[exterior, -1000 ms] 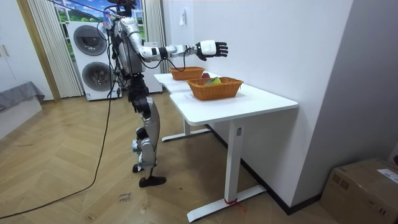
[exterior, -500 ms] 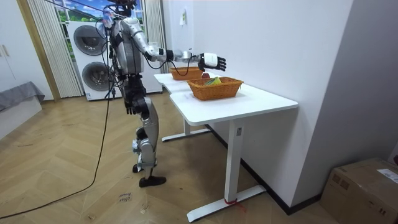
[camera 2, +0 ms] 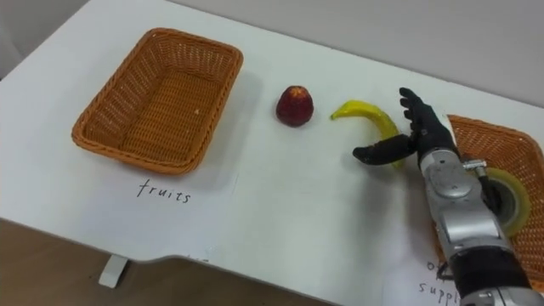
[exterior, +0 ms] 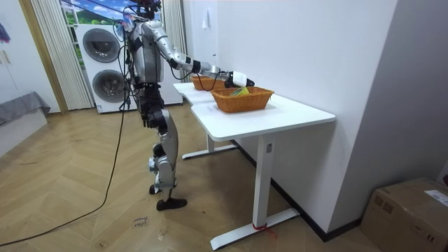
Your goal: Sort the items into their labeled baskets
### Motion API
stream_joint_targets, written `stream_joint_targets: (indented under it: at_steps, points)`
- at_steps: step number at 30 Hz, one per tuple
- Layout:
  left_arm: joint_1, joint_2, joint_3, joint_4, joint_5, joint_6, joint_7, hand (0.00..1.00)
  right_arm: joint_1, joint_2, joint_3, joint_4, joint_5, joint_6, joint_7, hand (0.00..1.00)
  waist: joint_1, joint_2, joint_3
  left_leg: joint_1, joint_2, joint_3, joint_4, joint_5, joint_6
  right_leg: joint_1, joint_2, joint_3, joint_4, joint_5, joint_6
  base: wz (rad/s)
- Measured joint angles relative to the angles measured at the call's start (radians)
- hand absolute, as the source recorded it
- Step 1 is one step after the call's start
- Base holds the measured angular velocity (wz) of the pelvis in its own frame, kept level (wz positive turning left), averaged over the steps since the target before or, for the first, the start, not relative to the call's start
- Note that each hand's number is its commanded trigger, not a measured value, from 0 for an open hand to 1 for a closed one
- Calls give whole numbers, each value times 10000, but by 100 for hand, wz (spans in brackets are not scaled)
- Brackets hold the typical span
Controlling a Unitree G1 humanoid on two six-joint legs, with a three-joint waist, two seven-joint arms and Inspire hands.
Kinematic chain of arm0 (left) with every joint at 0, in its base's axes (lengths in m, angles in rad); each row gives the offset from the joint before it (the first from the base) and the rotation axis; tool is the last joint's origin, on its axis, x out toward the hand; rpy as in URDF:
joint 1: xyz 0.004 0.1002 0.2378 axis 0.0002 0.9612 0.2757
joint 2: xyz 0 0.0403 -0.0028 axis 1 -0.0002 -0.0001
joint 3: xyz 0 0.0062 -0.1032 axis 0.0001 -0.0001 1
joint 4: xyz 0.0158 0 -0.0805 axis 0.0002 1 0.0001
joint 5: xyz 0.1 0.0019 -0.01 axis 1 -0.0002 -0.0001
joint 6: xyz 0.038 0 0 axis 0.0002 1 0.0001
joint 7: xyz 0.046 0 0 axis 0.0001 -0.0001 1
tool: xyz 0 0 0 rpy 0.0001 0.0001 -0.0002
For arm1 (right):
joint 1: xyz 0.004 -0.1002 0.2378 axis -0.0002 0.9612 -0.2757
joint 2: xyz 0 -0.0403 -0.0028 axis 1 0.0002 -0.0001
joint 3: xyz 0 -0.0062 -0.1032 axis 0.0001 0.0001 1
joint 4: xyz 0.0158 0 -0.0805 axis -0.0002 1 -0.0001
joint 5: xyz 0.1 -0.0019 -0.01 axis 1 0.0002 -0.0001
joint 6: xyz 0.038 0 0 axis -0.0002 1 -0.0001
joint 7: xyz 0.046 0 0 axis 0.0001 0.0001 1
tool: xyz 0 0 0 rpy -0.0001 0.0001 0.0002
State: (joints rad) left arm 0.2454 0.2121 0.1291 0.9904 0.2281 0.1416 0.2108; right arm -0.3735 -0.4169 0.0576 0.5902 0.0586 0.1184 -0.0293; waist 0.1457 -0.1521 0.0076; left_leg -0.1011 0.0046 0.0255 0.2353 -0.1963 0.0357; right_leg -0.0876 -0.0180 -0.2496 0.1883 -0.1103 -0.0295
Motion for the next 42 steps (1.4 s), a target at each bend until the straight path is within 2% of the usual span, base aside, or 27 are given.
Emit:
stream_joint_targets:
  at_steps: [12, 18, 24, 28, 32, 38, 42]
  points:
    - [-241, 100, -375, -21, -3, -41, 51, 0, -33, -206, 407, 212, -517, 2, 39, 0, -5, -265, 20, -91, -3, -23, 44, -5, 1, -22, -10, -40, -23, 3, 3, 0]
    - [-241, 113, -376, 34, -2, -32, 24, 0, -207, -206, 408, 260, -1003, 18, 89, 0, 17, -237, 39, -120, -4, -78, 41, -4, 0, -30, -10, -96, -23, 5, 5, 1]
    - [-289, 118, -543, 127, -1, 10, -65, 0, -1095, -205, 485, 725, -1060, 19, 32, 0, 61, -224, 50, -121, -5, -94, 19, 0, -2, -37, -14, -165, -27, 5, 5, 0]
    - [-443, 114, -592, 117, -3, -8, -79, 0, -1371, -206, 502, 748, -1087, 9, -236, 0, 176, -260, 26, -163, -22, -229, 23, 5, 0, -22, -75, -578, -26, 4, 5, 8]
    - [-603, 139, -784, 119, -1, -9, -77, 0, -1518, -206, 809, 1028, -1134, 3, -365, 0, 274, -280, 26, -226, -43, -325, 51, 11, 6, -22, -95, -754, -26, 5, 5, 10]
    - [-790, 141, -942, 124, 1, -6, -77, 0, -1980, -207, 890, 1942, -1491, 5, -372, 0, 335, -237, 63, -426, -92, -446, 191, 12, 14, -74, -136, -862, -32, 4, 7, 8]
    - [-977, 133, -956, 246, -4, -64, -74, 0, -2318, -240, 896, 2593, -1525, -154, -378, 0, 388, -181, 105, -578, -147, -562, 225, 65, 42, -200, -188, -987, -27, 4, 7, 6]
